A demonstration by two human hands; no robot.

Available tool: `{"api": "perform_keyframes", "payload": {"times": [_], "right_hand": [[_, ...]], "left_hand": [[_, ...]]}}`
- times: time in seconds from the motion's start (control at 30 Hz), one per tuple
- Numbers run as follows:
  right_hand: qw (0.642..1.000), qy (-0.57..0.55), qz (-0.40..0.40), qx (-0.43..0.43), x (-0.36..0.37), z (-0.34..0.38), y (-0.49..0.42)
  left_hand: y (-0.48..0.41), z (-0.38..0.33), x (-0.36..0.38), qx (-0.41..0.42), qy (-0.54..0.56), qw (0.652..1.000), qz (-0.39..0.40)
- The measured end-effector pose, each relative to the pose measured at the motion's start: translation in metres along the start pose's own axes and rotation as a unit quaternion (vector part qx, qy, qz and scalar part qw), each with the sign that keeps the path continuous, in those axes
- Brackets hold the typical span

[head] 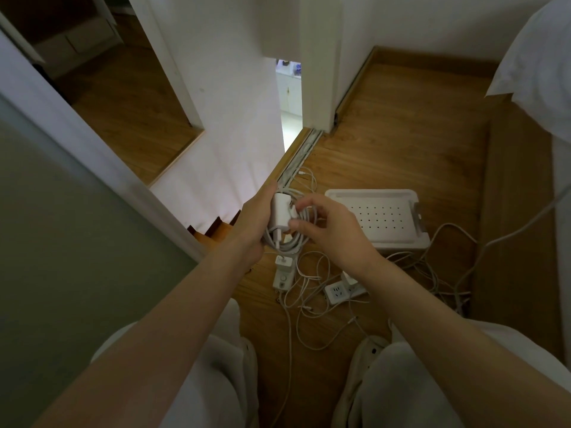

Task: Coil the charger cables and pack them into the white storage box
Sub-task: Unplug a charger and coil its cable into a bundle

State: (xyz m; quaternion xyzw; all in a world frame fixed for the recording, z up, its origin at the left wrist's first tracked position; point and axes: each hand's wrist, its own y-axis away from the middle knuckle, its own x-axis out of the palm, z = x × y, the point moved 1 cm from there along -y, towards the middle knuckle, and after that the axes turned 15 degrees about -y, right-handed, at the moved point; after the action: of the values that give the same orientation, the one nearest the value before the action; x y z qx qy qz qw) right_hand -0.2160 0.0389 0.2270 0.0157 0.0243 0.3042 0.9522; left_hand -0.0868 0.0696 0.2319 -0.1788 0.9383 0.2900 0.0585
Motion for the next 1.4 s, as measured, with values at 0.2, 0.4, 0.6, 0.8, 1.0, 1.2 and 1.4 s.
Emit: {"api": "perform_keyframes", "payload": {"times": [0.2,0.4,0.6,0.8,1.0,1.2,1.4], "right_hand": [[0.995,0.090,-0.025,-0.028,0.002,0.001,0.001],[0.976,0.158,-0.117,-0.098,0.003,0.001,0.002],[0.966,0.186,-0.027,-0.175,0.012,0.015,0.020],[0.963,0.200,0.038,-0.178,0.018,0.021,0.029],[0.985,-0.083,-0.101,-0.109,0.011,0.038,0.030],[0.857,-0.431,-0.242,0.147,-0.019,0.026,0.009],[0.816,-0.469,-0.156,0.299,-0.024,-0.003,-0.008]], "left_hand": [[-0.003,0.004,0.001,-0.001,0.000,1.000,0.026],[-0.004,0.002,0.008,0.061,-0.038,0.996,0.050],[-0.020,0.008,0.007,-0.032,0.056,0.998,-0.011],[-0.020,0.000,0.015,-0.079,0.109,0.991,0.017],[-0.010,-0.003,0.013,0.005,0.182,0.982,0.040],[0.011,-0.025,0.027,0.278,-0.031,0.946,-0.163],[0.019,-0.023,0.032,0.467,-0.173,0.863,-0.084]]}}
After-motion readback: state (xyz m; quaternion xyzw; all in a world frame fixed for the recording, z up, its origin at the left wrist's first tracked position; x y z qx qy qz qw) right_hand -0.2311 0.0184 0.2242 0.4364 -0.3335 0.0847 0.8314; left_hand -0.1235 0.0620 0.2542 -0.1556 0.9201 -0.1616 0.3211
